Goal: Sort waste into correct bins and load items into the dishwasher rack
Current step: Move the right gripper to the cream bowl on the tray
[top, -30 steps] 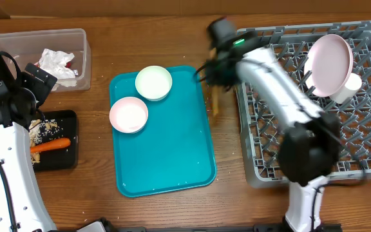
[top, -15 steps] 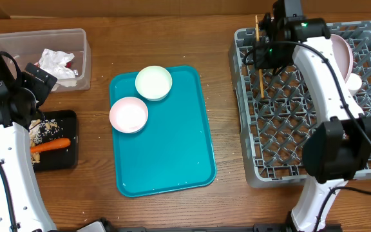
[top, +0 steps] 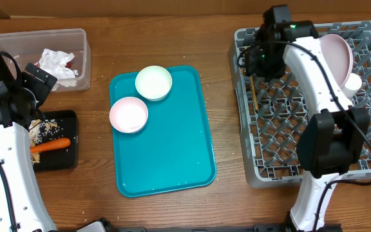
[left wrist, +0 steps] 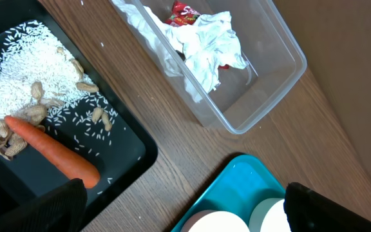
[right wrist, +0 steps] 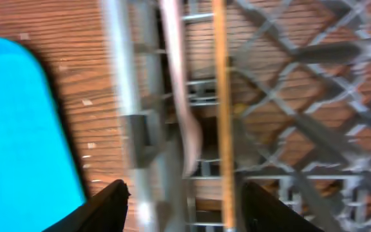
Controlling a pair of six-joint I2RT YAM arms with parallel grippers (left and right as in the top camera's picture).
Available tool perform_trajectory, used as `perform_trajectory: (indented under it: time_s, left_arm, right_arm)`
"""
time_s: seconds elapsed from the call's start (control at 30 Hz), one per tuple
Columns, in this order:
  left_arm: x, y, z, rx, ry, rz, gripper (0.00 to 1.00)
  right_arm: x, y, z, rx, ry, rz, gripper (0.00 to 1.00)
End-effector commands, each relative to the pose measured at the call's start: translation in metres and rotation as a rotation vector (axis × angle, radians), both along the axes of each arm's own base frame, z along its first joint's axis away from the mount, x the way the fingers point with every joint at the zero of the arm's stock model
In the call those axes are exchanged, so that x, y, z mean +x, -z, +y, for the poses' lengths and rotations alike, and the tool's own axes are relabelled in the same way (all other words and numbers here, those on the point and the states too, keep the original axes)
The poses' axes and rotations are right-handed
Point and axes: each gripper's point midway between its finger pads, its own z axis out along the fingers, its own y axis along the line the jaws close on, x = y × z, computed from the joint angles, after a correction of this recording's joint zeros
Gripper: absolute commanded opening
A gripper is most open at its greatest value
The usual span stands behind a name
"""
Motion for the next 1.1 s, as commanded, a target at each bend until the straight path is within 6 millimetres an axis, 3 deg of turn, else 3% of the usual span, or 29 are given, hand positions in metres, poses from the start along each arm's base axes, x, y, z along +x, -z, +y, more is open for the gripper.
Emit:
perform_trajectory:
  time_s: [0.0, 0.07, 0.1, 0.2, 0.3, 0.33, 0.47, 0.77, 0.93, 1.07]
  left_arm:
    - [-0.001, -0.002, 0.003, 0.007, -0.020, -0.004, 1.00]
    - [-0.001, -0.002, 0.003, 0.007, -0.020, -0.004, 1.00]
    - [-0.001, -0.002, 0.003, 0.007, -0.020, -0.004, 1.00]
    - [-0.001, -0.002, 0.003, 0.007, -0.020, -0.004, 1.00]
    - [-0.001, -0.002, 0.003, 0.007, -0.020, -0.004, 1.00]
    - [-0.001, -0.002, 0.003, 0.007, -0.020, -0.004, 1.00]
    - [-0.001, -0.002, 0.003, 0.007, -0.020, -0.004, 1.00]
    - [-0.001, -0.002, 0.003, 0.007, -0.020, -0.004, 1.00]
    - [-0.001, -0.002, 0.003, 0.007, -0.020, -0.004, 1.00]
    - [-0.001, -0.002, 0.003, 0.007, -0.020, -0.004, 1.00]
  right_arm:
    - [-0.004, -0.054, 0.060, 0.089, -0.031, -0.130, 0.74]
    - [-0.008, -0.055, 0.101, 0.137, -0.113, -0.159, 0.89]
    - [-0.010, -0.053, 0.125, 0.161, -0.138, -0.179, 0.91]
    - [-0.015, -0.044, 0.180, 0.207, -0.187, -0.221, 0.90]
    - [-0.019, -0.030, 0.206, 0.214, -0.191, -0.220, 0.89]
    - [-0.020, -0.016, 0.217, 0.207, -0.169, -0.207, 0.87]
    - [-0.032, 0.011, 0.240, 0.189, -0.197, -0.170, 0.81]
    - [-0.052, 0.002, 0.282, 0.107, -0.613, -0.329, 0.79]
    - [-0.042, -0.015, 0.307, 0.146, -0.655, -0.450, 0.74]
    - [-0.027, -0.004, 0.317, 0.163, -0.649, -0.495, 0.72]
